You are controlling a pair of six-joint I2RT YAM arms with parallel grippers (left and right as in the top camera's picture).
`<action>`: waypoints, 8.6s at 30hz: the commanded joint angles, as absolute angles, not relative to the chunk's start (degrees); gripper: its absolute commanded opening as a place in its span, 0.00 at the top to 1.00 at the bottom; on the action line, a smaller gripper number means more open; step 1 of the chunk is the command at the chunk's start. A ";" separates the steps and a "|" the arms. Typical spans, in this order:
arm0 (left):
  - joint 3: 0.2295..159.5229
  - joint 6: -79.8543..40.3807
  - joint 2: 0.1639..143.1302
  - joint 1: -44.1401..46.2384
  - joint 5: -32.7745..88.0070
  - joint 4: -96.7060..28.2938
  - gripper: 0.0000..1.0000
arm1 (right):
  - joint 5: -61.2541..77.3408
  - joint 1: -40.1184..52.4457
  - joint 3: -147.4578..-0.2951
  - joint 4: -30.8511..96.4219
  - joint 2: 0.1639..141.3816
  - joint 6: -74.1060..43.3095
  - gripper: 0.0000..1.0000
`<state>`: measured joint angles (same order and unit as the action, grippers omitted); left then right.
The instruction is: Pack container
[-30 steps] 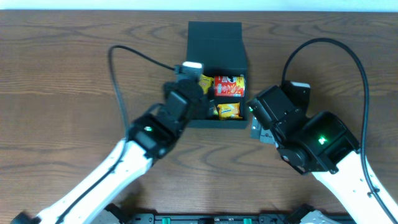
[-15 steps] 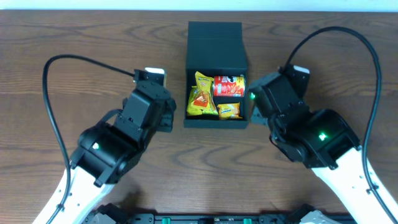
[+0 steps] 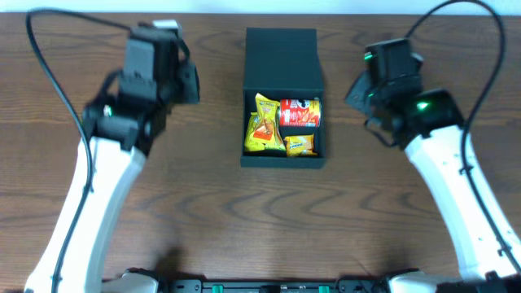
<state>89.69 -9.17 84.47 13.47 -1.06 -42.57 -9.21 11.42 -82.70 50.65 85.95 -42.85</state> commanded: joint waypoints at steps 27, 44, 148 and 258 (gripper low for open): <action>103.37 -39.86 132.73 2.48 49.63 -28.99 0.94 | 40.42 -2.79 -88.07 22.85 123.15 -48.90 0.99; 103.35 -45.45 134.82 4.71 46.30 -21.85 0.95 | 40.80 0.12 -88.07 14.66 126.67 -53.12 0.98; 107.68 -119.11 110.28 -1.65 90.54 82.76 0.94 | 80.38 0.78 -88.07 -33.71 96.29 -78.56 0.98; 97.54 -6.52 123.33 17.63 25.96 -39.62 0.94 | 17.12 13.87 -75.37 20.12 112.84 -39.29 0.99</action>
<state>97.17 -6.26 123.04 15.86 21.47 -41.01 9.02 12.05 -75.13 21.39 111.28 -36.86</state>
